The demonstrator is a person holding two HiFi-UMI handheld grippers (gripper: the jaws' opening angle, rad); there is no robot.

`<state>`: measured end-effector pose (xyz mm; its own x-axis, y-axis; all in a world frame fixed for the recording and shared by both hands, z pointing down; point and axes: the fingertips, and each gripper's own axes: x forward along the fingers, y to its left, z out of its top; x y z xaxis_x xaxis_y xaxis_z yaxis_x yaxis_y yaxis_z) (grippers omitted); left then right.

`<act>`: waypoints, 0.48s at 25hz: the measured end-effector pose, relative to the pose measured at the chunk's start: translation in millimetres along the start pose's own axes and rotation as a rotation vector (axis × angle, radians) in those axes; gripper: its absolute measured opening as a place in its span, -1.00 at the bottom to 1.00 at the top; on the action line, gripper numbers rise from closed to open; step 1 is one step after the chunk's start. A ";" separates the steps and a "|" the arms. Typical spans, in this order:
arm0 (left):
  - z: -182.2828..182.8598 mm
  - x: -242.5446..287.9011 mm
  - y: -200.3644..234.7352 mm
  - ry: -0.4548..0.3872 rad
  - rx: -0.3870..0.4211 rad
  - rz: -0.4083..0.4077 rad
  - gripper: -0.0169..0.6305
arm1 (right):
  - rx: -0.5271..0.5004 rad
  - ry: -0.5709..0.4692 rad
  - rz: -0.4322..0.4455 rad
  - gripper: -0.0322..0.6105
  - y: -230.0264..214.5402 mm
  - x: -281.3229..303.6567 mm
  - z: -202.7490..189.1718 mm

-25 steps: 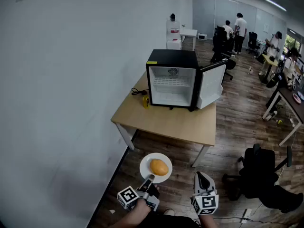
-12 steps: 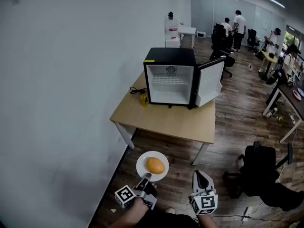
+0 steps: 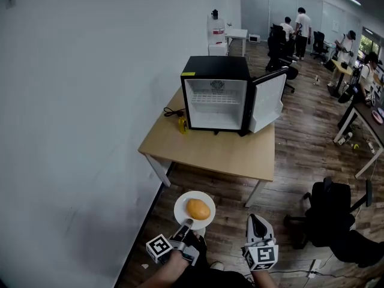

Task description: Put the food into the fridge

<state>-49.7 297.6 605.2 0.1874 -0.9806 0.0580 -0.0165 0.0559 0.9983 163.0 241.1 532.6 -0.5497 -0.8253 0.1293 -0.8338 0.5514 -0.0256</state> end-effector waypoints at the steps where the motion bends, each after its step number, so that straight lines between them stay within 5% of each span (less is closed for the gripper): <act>1: 1.8 5.4 1.2 0.005 -0.002 -0.001 -0.85 | -0.004 0.001 -0.006 -0.71 -2.6 4.8 0.4; 12: 34.2 79.6 9.9 0.066 -0.029 0.026 -0.85 | 0.000 0.014 -0.050 -0.71 -26.8 84.6 11.2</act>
<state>-68.6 213.7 619.5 0.2521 -0.9641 0.0829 0.0058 0.0871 0.9962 138.3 155.1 533.1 -0.5067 -0.8499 0.1447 -0.8602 0.5097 -0.0185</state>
